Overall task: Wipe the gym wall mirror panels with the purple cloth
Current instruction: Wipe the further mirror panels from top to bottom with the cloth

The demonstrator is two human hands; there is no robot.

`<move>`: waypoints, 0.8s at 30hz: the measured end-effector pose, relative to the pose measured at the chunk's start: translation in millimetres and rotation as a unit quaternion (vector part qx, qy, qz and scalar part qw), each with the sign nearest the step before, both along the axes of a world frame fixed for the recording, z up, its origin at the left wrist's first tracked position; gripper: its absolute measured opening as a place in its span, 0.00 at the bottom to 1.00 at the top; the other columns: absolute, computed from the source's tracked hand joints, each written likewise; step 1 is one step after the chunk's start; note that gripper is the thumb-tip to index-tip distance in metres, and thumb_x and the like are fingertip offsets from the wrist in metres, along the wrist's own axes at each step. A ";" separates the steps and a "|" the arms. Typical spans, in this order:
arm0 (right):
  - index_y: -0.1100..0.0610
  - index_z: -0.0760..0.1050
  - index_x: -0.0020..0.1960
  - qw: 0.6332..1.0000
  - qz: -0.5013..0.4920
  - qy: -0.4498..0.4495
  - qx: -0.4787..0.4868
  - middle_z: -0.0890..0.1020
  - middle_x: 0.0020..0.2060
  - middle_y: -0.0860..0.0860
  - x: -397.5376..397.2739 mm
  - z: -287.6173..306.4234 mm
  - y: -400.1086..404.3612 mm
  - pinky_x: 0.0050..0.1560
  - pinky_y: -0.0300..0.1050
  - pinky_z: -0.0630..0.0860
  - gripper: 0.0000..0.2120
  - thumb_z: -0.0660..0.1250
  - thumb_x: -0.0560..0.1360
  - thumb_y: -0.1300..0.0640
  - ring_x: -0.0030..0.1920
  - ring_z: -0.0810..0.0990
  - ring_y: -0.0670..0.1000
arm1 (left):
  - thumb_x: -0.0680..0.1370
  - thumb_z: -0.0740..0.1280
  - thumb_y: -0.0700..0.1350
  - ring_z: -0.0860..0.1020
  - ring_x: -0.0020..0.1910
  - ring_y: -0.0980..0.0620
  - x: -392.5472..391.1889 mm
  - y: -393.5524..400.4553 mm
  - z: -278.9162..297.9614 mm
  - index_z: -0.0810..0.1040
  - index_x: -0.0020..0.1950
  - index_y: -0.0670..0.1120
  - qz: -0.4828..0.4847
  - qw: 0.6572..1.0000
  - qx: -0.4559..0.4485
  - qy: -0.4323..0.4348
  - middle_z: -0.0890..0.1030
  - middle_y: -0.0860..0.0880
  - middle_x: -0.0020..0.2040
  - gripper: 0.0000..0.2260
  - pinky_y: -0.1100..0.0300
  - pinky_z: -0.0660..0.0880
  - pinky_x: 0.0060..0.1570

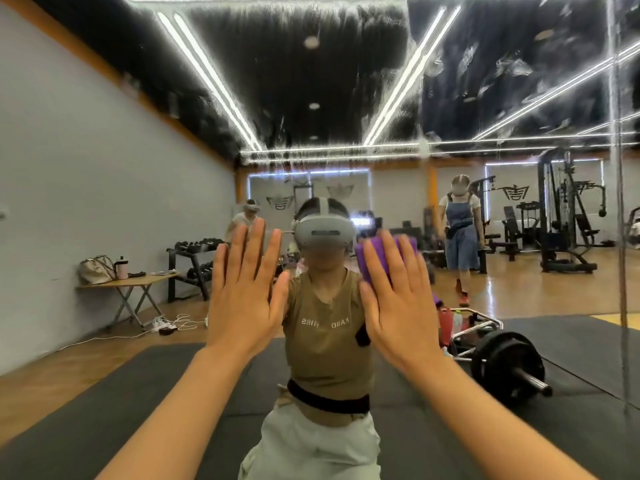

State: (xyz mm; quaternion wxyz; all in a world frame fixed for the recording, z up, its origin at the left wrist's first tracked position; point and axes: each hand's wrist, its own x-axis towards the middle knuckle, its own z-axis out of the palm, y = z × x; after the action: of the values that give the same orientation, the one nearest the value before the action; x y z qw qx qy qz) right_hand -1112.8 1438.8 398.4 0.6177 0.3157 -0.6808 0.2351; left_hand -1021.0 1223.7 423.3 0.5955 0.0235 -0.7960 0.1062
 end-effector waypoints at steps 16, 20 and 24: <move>0.53 0.56 0.82 0.998 0.000 0.038 0.046 0.57 0.81 0.56 3.5 -41.8 -11.3 0.81 0.55 0.48 0.27 0.55 0.84 0.52 0.81 0.54 0.58 | 0.84 0.53 0.53 0.48 0.82 0.46 -3.9 -1.0 -2.2 0.54 0.83 0.47 -0.018 0.999 -0.015 0.045 0.52 0.45 0.83 0.28 0.44 0.46 0.79; 0.52 0.56 0.81 0.997 0.000 0.040 0.066 0.59 0.80 0.55 4.9 -63.4 -10.5 0.81 0.55 0.49 0.27 0.55 0.83 0.52 0.81 0.55 0.57 | 0.84 0.54 0.53 0.48 0.82 0.46 -4.0 -0.8 -2.1 0.55 0.83 0.46 -0.017 0.999 -0.016 0.049 0.52 0.45 0.83 0.28 0.47 0.43 0.80; 0.52 0.56 0.81 0.995 0.014 0.053 0.080 0.59 0.80 0.56 3.5 -30.3 -10.1 0.81 0.54 0.48 0.26 0.53 0.84 0.51 0.81 0.54 0.57 | 0.84 0.53 0.53 0.47 0.82 0.47 -2.8 -0.3 -2.3 0.54 0.83 0.46 -0.017 0.998 -0.016 0.050 0.52 0.45 0.83 0.28 0.48 0.41 0.80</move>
State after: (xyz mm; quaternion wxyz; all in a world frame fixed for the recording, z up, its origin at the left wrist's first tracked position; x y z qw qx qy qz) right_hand -1109.3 1428.7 368.0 0.6226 0.3852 -0.6592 0.1715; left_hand -1023.8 1223.4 421.1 0.6363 0.0059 -0.7639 0.1070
